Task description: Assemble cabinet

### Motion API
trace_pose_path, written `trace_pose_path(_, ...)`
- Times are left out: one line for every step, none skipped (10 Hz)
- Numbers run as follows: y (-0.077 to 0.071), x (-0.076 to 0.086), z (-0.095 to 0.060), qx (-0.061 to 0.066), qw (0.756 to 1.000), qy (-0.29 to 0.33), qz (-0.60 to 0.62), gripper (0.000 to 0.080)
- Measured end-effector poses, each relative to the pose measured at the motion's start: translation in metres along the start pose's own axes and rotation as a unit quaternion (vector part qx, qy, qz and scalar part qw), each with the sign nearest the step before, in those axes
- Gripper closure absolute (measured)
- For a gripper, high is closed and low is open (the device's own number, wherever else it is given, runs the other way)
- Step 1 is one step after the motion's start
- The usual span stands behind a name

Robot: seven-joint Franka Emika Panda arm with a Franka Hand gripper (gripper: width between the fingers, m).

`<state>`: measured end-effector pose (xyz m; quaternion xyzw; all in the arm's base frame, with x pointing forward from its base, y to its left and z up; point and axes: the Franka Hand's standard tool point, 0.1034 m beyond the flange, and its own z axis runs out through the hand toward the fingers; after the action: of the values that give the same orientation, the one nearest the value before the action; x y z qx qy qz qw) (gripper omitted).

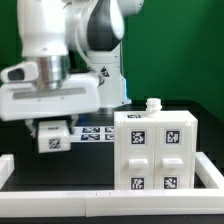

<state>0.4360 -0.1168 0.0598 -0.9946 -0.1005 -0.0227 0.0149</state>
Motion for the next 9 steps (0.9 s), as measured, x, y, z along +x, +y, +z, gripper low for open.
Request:
trace_pose_path(-0.010, 0.010, -0.019, 0.005, 1.000, 0.003, -0.001, 0.0242)
trace_pose_path(-0.022, 0.019, -0.036, 0.012, 1.000, 0.001, 0.012, 0.0242)
trace_pose_path(-0.035, 0.033, -0.060, 0.016, 1.000, 0.005, 0.020, 0.0242)
trace_pose_path(-0.045, 0.046, -0.078, 0.017, 0.999, 0.008, 0.030, 0.0242)
trace_pose_path(-0.058, 0.063, -0.092, 0.015, 0.999, 0.010, 0.052, 0.0242)
trace_pose_path(-0.071, 0.081, -0.101, 0.014, 0.997, 0.012, 0.075, 0.0242)
trace_pose_path(-0.087, 0.105, -0.105, 0.016, 0.995, 0.017, 0.093, 0.0242)
trace_pose_path(-0.099, 0.128, -0.102, 0.018, 0.993, 0.022, 0.113, 0.0242)
trace_pose_path(-0.109, 0.144, -0.100, 0.021, 0.990, 0.021, 0.134, 0.0242)
